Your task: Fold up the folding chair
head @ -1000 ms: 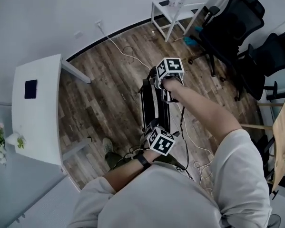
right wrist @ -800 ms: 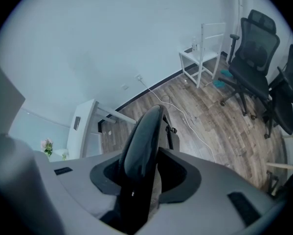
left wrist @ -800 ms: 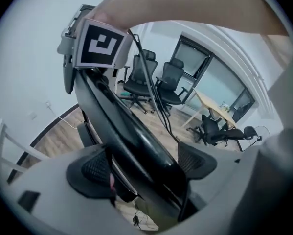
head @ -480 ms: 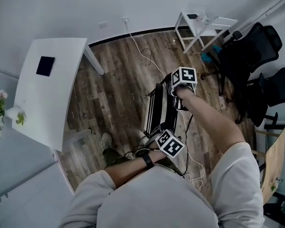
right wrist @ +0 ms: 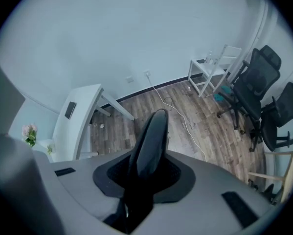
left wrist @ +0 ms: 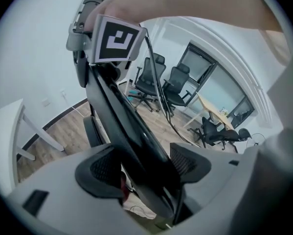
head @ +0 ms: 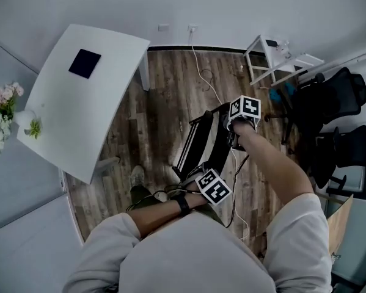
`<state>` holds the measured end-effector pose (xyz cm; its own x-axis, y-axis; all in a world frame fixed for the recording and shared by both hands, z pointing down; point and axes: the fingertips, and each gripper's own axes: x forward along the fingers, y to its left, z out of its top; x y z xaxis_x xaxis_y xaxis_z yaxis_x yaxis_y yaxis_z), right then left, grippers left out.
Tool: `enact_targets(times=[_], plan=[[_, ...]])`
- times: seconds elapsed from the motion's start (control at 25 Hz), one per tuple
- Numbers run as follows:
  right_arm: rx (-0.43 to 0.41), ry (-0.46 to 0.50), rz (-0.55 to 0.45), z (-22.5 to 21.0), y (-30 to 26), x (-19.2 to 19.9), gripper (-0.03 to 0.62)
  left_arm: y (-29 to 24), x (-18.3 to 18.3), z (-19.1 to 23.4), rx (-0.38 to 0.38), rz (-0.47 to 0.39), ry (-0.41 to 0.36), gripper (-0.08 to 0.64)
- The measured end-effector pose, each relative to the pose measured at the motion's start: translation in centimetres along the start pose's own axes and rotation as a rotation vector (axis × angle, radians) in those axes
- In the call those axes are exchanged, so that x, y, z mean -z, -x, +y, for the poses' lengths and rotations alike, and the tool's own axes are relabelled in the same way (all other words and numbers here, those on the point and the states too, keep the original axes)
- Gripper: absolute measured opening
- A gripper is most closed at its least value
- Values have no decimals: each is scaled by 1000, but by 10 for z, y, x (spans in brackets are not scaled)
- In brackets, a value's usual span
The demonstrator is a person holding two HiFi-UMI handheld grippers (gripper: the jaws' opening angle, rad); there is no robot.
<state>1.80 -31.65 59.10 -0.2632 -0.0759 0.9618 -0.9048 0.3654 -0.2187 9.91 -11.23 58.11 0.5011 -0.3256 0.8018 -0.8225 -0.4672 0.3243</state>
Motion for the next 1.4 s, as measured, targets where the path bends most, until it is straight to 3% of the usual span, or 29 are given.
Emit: enact_targets(times=[0.48,0.8,1.08,1.4], plan=[[-85,-27,-30,163,-33,-40,97,98,61,135,-86,3,6,301],[-96,0,-28,256,-60,-62,101,149,95,208,-118,-3,46,284],[-83,-16,-16,300,-79,-75,112,181,115,256,-87,-5,39,272],[-94,-35,-28,337,-99,-102,138,205,120,303,-97,-75,86,256]])
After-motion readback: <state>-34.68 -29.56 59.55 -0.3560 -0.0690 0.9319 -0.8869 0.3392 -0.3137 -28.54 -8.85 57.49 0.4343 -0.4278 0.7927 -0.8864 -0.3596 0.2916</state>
